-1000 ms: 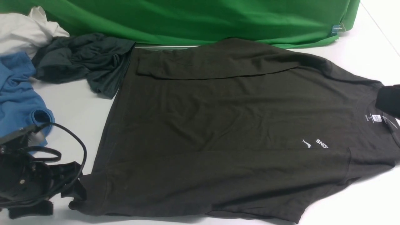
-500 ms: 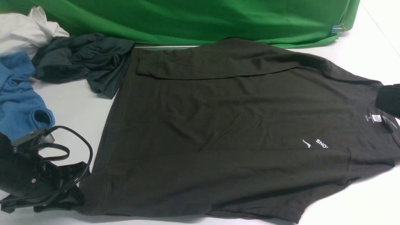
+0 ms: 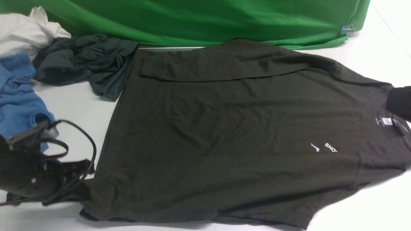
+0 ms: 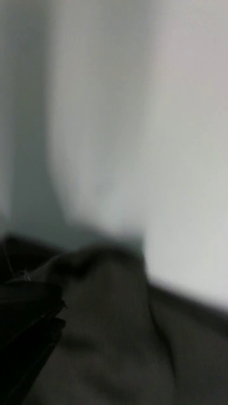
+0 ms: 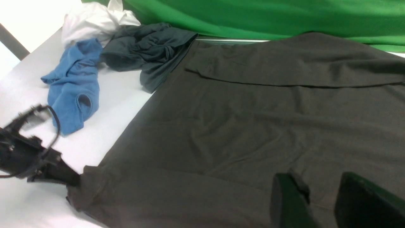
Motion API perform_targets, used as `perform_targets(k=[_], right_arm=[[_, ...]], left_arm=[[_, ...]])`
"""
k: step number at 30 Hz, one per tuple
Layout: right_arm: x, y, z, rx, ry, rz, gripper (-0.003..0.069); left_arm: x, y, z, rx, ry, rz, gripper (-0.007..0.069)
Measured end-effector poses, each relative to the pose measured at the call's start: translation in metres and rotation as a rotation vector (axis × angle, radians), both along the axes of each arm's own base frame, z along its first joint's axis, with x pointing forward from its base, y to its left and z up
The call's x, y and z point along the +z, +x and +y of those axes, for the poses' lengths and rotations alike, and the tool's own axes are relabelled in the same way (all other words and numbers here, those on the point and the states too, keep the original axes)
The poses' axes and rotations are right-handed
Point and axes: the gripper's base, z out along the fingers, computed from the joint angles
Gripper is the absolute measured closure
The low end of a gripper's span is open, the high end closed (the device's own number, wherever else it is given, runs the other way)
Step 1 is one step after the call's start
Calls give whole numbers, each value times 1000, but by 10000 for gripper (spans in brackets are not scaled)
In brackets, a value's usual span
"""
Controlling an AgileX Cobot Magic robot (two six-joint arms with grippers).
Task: Fold a long-sleeved shirt on a white desktop.
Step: 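Grasp the left edge of the dark T-shirt lying flat on the table, then fold the left side of the black T-shirt inward over its body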
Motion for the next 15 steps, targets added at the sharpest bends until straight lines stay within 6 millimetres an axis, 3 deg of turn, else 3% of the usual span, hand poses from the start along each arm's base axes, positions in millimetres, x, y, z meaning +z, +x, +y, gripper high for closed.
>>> perform_targets(k=[2,10,15], right_arm=[[0,0,0,0,1,-1,412],[0,0,0,-1,2,-5,412],[1,0,0,-2,3,-7,412]], left_arm=[[8,1,-1,-8,-5,-42,582],[83,24,-4,-156,37,-368,582],[113,36,-10,-289,41,-561,582]])
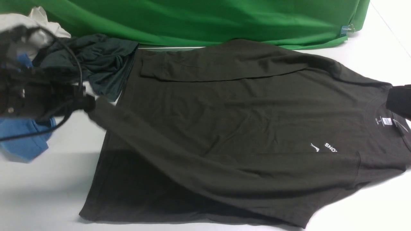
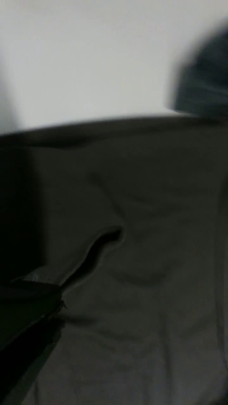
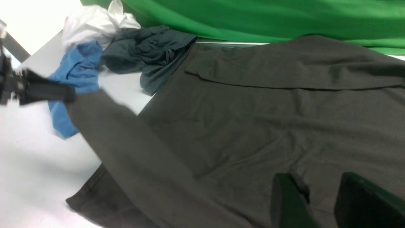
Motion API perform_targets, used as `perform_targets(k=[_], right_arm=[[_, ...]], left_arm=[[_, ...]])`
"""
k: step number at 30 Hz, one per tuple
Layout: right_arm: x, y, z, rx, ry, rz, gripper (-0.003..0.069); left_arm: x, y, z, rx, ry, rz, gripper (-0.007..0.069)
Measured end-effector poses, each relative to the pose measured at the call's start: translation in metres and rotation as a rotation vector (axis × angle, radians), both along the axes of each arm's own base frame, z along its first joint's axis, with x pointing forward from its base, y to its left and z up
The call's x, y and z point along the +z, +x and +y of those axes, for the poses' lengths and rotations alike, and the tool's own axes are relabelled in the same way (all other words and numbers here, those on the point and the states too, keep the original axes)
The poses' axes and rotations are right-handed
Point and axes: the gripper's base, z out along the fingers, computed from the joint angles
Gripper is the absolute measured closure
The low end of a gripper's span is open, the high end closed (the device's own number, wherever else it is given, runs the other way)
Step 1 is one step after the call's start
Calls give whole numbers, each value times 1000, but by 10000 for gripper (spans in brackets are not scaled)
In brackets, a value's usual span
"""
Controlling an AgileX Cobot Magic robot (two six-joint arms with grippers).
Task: Fold a long-sleeved shirt on a white desktop.
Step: 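Fold the left side of the black T-shirt inward over its body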
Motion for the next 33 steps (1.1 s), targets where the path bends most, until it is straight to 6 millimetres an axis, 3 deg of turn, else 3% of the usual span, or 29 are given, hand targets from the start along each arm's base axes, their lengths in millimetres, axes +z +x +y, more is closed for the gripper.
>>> perform_targets(k=[7,12,18,22,25,27,31,32,33], right_arm=[[2,1,0,-4,8,-17,412],[2,1,0,-4,8,-19,415],[2,1,0,-3,6,-21,415],[2,1,0,-2,6,-21,415],[2,1,0,-2,6,-21,415],[2,1,0,-1,6,-21,415],[2,1,0,-1,6,-21,415],[2,1,0,-1,6,-21,415],[2,1,0,-1,6,-21,415]], left_arm=[[34,11,-5,-181,120,-281,582],[37,28,-4,-241,157,-374,582],[-5,63,8,-181,164,-274,582],[-70,96,25,-21,145,-83,571],[-112,106,33,51,145,53,531],[-130,107,37,94,143,128,459],[-126,105,39,159,126,170,289],[-125,105,39,163,124,171,279],[-115,105,41,205,99,175,207]])
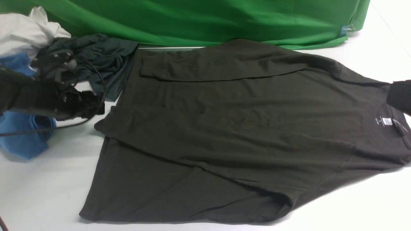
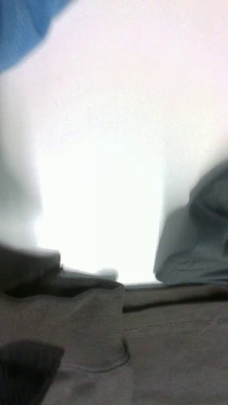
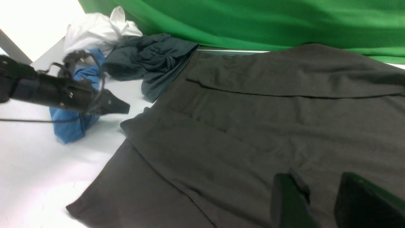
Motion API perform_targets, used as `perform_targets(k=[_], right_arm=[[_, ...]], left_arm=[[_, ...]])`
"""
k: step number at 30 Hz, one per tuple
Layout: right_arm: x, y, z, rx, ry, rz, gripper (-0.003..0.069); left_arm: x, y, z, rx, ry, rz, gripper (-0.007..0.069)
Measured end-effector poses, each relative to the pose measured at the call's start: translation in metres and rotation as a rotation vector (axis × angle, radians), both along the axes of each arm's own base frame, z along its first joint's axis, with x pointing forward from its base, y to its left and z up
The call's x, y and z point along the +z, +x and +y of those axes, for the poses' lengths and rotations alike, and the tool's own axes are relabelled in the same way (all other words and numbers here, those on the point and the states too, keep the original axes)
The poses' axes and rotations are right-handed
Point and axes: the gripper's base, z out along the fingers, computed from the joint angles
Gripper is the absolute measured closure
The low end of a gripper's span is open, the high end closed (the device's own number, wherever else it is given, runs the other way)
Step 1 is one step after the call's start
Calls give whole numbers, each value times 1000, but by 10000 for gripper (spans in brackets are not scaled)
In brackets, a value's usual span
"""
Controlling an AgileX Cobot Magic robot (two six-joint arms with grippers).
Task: Fold a long-sleeved shirt on a white desktop.
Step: 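Fold the left side of the black T-shirt inward over its body, then grab the top left corner of the dark shirt with the left gripper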
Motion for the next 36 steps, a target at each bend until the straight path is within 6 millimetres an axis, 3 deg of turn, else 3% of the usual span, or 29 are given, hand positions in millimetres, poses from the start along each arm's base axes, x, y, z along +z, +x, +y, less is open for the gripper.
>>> perform_targets(k=[4,5,9,12,19,26,34,36], right_arm=[[-2,2,1,18,-39,-5,415],[-2,2,1,21,-46,-3,415],[-9,15,8,76,-155,89,415],[-9,31,16,112,-218,157,415],[-10,50,26,132,-240,205,415],[-9,51,27,132,-230,203,415],[-7,53,27,124,-218,175,415],[-7,54,27,123,-216,172,415]], left_arm=[[48,8,1,24,-73,-35,36],[51,8,1,25,-79,-36,31],[97,29,-17,-57,-177,-50,-15],[106,48,-38,-93,-187,-11,-16],[52,104,-73,47,-229,173,-16],[11,150,-80,166,-313,219,-16],[-24,171,-80,218,-365,241,-6],[-24,172,-78,227,-380,236,14]])
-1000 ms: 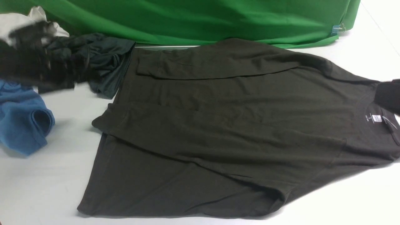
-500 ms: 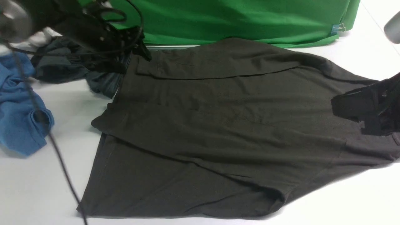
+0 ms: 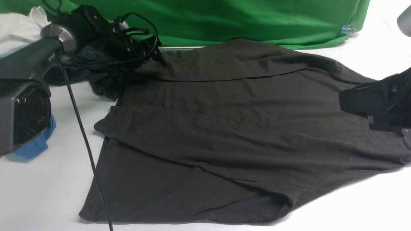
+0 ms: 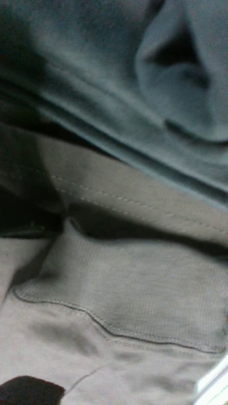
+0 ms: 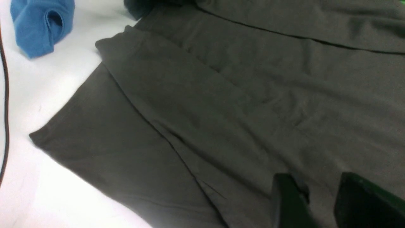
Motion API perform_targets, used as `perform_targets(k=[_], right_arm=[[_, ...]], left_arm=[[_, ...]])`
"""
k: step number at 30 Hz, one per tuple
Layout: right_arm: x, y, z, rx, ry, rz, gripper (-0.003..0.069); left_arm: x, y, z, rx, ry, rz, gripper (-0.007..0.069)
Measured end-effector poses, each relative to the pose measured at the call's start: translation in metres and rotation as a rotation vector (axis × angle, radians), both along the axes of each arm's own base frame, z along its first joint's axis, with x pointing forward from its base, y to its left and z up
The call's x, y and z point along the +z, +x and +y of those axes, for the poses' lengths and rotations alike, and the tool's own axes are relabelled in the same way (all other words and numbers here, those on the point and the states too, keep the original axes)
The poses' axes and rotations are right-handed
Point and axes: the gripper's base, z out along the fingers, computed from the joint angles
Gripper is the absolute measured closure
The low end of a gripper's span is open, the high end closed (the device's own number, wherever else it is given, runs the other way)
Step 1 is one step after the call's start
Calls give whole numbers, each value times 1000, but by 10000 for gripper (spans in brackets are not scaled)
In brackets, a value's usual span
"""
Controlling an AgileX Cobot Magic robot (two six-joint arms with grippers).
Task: Fold a long-sleeved shirt on a white desktop.
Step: 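Grab the top left corner of the dark shirt with the left gripper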
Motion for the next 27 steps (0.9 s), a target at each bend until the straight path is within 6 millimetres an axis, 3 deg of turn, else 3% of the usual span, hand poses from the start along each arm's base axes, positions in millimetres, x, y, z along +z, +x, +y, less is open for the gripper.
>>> perform_targets(k=[5,10,17,20,27], right_arm=[[0,0,0,0,0,-2,415],[0,0,0,0,1,-3,415],[0,0,0,0,2,-2,415],[0,0,0,-1,3,-1,415],[0,-1,0,2,-1,9,415]], left_arm=[[-2,2,2,18,-8,-7,73],[-1,6,3,27,-8,-30,179],[21,15,3,41,-15,-119,353],[19,15,3,42,-10,-119,398],[1,10,2,12,0,-17,396]])
